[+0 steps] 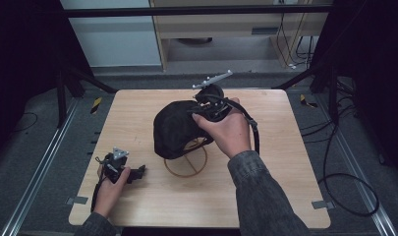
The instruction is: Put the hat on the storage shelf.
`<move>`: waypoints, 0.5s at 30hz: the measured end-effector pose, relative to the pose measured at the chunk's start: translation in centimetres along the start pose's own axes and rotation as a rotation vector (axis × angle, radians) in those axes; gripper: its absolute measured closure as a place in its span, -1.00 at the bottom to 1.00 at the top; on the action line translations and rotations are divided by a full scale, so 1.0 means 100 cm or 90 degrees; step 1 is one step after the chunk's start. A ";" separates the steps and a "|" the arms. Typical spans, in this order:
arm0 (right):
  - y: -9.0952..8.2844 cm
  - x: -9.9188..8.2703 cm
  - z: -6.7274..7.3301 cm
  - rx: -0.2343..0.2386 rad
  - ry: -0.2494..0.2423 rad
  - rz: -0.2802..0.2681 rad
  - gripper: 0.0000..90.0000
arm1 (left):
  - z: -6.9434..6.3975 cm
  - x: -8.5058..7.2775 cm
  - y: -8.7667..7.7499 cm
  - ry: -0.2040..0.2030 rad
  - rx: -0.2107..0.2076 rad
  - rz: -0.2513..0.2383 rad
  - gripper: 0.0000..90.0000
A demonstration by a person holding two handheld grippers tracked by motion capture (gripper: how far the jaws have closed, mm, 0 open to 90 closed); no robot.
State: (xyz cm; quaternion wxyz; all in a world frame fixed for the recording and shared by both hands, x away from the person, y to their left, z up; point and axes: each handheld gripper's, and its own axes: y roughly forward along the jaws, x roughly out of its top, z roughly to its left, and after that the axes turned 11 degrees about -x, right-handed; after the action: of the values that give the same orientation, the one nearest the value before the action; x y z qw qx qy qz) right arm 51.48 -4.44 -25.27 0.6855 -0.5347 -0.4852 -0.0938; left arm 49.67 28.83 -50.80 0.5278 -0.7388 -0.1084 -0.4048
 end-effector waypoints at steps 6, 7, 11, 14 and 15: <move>-0.004 -0.002 -0.001 -0.001 -0.002 -0.002 0.70 | 0.000 0.000 0.000 0.000 0.000 0.001 -1.00; -0.005 -0.003 -0.002 -0.001 -0.003 -0.004 0.70 | 0.000 0.000 0.000 0.000 0.000 0.001 -1.00; -0.006 -0.004 -0.003 -0.001 -0.003 -0.005 0.70 | 0.000 0.000 0.000 0.000 0.000 0.000 -1.00; -0.007 -0.005 -0.003 -0.001 -0.002 -0.008 0.70 | 0.000 0.000 0.000 0.000 0.000 0.000 -1.00; -0.007 -0.005 -0.004 -0.001 0.000 -0.009 0.69 | 0.000 0.000 0.000 0.000 0.000 0.000 -1.00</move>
State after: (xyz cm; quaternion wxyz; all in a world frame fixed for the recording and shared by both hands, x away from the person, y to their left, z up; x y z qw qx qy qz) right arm 50.95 -5.26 -25.20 0.6844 -0.5319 -0.4889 -0.0988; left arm 49.67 28.83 -50.80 0.5279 -0.7388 -0.1083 -0.4048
